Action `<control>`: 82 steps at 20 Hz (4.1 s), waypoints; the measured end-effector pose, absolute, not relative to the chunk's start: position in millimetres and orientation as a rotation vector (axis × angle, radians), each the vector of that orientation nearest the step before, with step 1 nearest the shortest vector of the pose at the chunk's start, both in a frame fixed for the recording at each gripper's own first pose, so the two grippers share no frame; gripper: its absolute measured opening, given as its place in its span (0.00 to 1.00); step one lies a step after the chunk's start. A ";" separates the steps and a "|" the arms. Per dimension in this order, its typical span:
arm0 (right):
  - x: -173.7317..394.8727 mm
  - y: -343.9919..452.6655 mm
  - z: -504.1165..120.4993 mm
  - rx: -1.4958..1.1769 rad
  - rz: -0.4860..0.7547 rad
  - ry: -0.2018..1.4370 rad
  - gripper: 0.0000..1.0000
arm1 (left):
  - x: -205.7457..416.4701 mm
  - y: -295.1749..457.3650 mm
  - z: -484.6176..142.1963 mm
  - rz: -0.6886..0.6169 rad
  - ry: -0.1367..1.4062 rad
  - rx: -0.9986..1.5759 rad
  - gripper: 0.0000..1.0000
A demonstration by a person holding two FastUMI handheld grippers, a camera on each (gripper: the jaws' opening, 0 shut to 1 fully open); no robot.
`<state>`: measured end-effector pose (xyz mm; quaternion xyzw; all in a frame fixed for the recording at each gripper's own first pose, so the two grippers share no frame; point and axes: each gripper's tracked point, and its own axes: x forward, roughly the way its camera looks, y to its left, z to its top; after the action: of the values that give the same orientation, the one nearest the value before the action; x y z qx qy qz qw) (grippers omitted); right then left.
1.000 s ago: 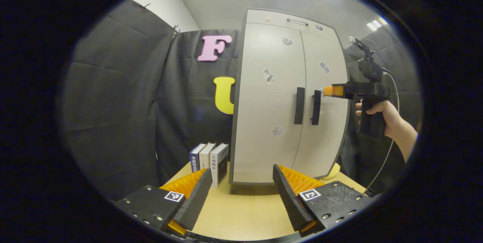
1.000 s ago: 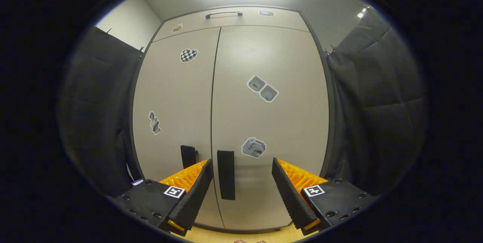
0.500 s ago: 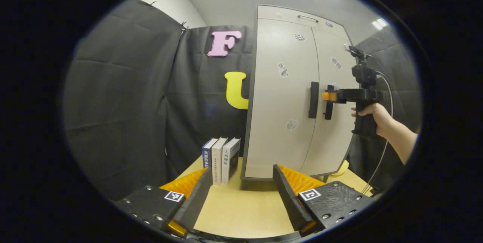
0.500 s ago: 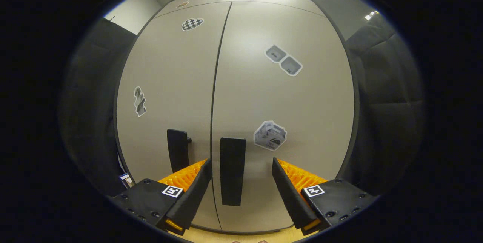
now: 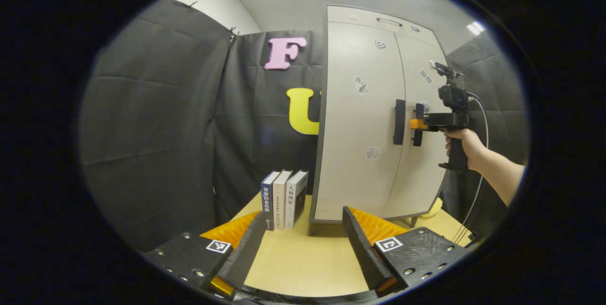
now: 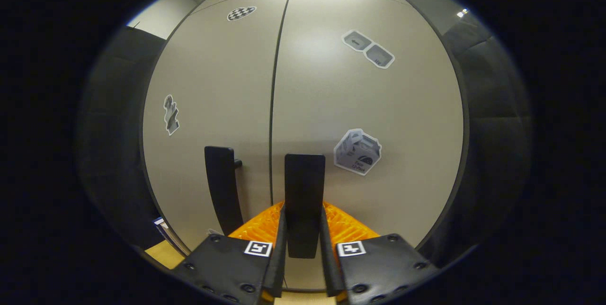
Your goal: Open the right door of the double-door shoe cabinet with the right hand, and open the left door with the left hand.
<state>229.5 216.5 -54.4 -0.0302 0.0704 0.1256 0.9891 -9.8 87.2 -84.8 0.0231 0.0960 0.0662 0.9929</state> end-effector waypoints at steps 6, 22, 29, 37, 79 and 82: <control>225.6 217.0 -55.1 -0.002 0.274 0.173 0.10 | -17.6 81.2 -81.1 0.147 0.183 0.063 0.95; 168.7 189.3 -51.9 0.010 0.372 0.173 0.08 | -52.3 54.9 -80.2 0.175 0.171 0.096 0.94; 138.5 163.8 -48.8 0.038 0.429 0.203 0.08 | -59.1 37.1 -78.5 0.145 0.171 0.117 0.95; 119.8 142.7 -47.7 0.033 0.445 0.217 0.08 | -60.1 6.6 -77.1 0.081 0.157 0.118 0.94; 101.2 11.4 -70.6 0.016 0.187 0.327 0.04 | 21.4 -20.1 -94.0 -0.030 0.219 0.011 0.94; 75.1 -21.0 -66.5 0.013 0.072 0.298 0.04 | 44.0 -5.1 -86.9 -0.027 0.209 -0.005 0.94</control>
<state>75.1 -21.0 -66.5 0.0065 0.1483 0.0358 0.9883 44.0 -5.1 -86.9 -0.0023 0.1044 -0.0134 0.9944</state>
